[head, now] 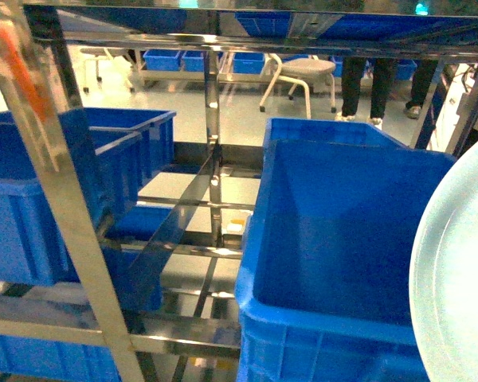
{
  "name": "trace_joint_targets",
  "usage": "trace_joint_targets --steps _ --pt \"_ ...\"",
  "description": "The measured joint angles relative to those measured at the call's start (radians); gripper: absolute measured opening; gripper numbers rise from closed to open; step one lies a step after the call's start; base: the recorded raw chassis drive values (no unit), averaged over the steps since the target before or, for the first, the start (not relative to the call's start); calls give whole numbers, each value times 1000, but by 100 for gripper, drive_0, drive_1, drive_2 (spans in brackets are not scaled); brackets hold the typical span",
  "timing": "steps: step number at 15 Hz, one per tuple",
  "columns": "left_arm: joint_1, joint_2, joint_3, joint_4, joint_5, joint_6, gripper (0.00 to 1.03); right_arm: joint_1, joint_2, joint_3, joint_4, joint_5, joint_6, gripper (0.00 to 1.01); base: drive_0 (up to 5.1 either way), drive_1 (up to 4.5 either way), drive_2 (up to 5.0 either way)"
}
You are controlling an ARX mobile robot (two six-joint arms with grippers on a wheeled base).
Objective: Place blue tray on left shelf second layer neatly
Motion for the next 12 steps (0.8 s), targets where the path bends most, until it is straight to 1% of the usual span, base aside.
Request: trace_joint_targets --steps 4,11,12 --pt "2 0 0 0 0 0 98 0 2 0 -1 0 0 2 -158 -158 -158" --pt "1 0 0 0 0 0 98 0 2 0 0 1 0 2 0 0 0" --pt "1 0 0 -2 0 0 98 0 1 0 -1 0 0 2 -4 419 -427"
